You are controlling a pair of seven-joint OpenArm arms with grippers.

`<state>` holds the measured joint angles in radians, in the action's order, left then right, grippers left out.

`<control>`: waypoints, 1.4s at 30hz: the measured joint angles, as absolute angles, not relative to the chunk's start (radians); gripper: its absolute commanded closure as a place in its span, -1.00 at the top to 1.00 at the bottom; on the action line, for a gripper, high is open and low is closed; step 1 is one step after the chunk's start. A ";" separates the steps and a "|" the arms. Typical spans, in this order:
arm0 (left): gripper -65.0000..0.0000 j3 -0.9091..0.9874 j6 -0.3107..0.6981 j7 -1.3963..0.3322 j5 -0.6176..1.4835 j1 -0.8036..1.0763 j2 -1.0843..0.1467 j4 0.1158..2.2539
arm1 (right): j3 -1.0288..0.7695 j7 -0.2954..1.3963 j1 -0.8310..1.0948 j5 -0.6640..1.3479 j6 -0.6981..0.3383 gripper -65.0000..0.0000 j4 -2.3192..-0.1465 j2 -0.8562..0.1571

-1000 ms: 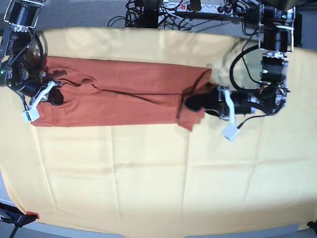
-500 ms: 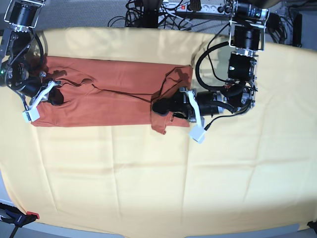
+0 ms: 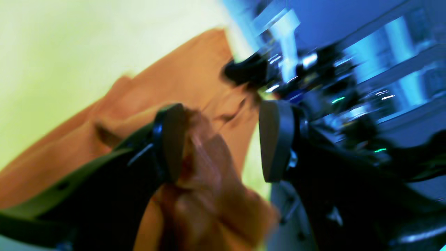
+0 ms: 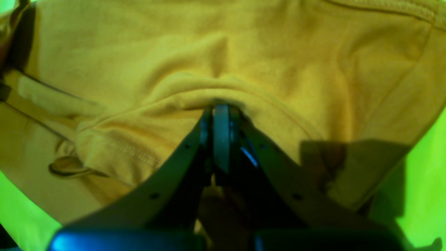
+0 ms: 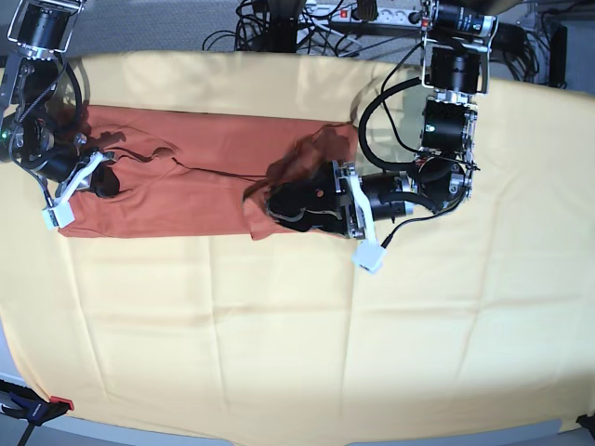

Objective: Fold the T-shirt properly

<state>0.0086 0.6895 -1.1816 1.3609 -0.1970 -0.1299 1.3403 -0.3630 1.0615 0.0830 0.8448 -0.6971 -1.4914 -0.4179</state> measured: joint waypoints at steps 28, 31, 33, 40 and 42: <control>-1.00 0.176 0.690 -1.191 1.169 -0.110 -0.130 1.340 | -0.466 1.088 0.015 1.096 -0.693 0.01 -1.527 -0.413; -1.00 0.155 0.691 -1.134 1.070 -0.111 -0.136 1.340 | -0.568 1.130 -0.001 1.125 -0.693 0.01 -1.549 -0.431; -1.00 0.116 0.691 -1.095 1.028 -0.111 -0.152 1.341 | -0.628 1.145 0.002 1.134 -0.693 0.01 -1.557 -0.454; -1.00 -0.041 0.694 -1.046 0.942 -0.125 -0.180 1.346 | -0.735 1.168 0.135 1.048 -0.650 0.25 -1.550 -0.478; -1.00 -0.066 0.694 -1.047 0.942 -0.127 -0.179 1.346 | -0.735 1.168 0.163 1.046 -0.628 0.25 -1.534 -0.472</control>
